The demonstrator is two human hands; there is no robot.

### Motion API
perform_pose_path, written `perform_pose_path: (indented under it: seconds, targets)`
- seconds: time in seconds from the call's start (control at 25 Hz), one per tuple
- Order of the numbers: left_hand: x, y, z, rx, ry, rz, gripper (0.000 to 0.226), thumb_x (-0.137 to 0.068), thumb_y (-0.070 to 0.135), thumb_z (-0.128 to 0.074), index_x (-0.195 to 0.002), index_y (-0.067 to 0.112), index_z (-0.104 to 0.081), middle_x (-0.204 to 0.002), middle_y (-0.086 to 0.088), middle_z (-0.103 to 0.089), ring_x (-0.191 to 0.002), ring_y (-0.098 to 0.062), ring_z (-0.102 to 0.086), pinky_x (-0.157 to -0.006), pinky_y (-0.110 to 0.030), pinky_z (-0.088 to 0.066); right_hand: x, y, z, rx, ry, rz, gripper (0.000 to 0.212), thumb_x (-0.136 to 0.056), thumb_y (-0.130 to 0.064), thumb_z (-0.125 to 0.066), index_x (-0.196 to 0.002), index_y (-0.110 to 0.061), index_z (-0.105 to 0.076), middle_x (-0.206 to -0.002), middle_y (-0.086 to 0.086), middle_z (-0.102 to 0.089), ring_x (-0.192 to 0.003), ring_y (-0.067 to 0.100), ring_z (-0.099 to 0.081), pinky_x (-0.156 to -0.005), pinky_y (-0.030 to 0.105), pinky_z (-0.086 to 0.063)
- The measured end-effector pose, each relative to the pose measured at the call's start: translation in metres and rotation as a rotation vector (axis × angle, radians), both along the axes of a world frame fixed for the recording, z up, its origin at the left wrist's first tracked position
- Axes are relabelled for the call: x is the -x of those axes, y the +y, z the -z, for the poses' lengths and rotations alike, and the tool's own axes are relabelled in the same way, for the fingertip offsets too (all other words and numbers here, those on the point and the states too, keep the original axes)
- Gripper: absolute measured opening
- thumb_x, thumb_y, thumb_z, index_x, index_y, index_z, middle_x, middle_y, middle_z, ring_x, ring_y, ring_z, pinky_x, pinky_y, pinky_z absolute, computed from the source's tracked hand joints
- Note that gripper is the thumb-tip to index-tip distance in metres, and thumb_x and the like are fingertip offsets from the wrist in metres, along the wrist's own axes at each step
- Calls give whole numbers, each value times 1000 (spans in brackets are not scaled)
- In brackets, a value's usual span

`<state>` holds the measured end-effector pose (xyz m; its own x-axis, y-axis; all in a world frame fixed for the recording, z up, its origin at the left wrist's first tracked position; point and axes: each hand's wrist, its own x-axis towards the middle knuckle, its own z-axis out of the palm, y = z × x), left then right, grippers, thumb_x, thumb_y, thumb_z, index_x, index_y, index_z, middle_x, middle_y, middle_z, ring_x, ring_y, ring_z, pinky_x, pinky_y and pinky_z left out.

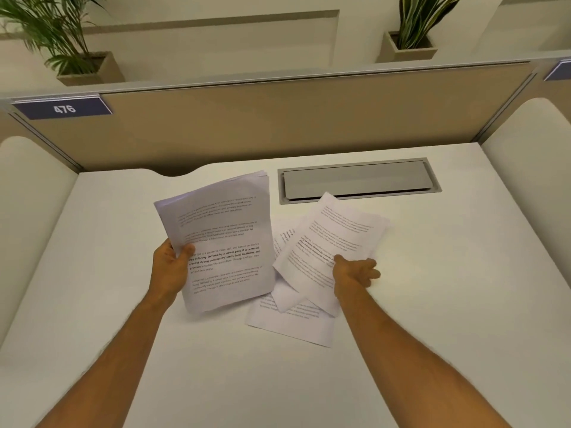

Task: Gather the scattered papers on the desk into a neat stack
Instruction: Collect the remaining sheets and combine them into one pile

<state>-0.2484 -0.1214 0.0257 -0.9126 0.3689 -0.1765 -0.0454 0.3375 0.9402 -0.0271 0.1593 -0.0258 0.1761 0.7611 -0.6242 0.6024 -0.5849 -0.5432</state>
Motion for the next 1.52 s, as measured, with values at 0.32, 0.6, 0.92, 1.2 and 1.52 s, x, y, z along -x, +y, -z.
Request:
perform_pose_path:
  seconds: [0.32, 0.6, 0.92, 1.2, 1.52]
  targets:
    - [-9, 16, -1, -33, 7, 17, 25, -100, 14, -60, -123, 23, -64, -111, 12, -74, -88, -10, -76, -68, -29, -64, 0, 29, -3, -198, -256, -243, 94, -80, -7, -76, -152, -12, -16, -142, 23, -32, -116, 40, -51, -102, 46, -48]
    - [-8, 7, -6, -37, 23, -15, 25, -99, 15, -61, -113, 36, -66, -104, 20, -76, -88, -7, -76, -70, -28, -63, -25, 50, -7, -107, 176, -129, 67, -86, 7, -60, -146, -8, -34, -142, 22, -50, -121, 40, -57, -102, 47, -50]
    - [-20, 6, -23, -80, -8, -28, 25, -99, 13, -61, -120, 27, -66, -110, 14, -75, -87, -9, -77, -72, -34, -63, -56, 69, -55, 131, 464, -659, 47, -78, 8, -63, -121, -11, -60, -119, 14, -70, -100, 32, -70, -85, 48, -60]
    - [-51, 3, -27, -76, -5, 30, 25, -100, 11, -60, -118, 26, -66, -106, 10, -77, -88, -14, -77, -69, -32, -64, -59, 1, -24, -209, -170, -865, 56, -89, -8, -62, -141, -9, -39, -135, 20, -43, -112, 41, -57, -92, 43, -52]
    - [-78, -22, -24, -70, 1, 16, 28, -101, 10, -58, -111, 35, -66, -105, 10, -77, -86, -16, -77, -66, -30, -64, -52, -28, -7, -189, -423, -730, 52, -94, -17, -56, -142, -7, -39, -142, 14, -48, -130, 35, -45, -106, 43, -40]
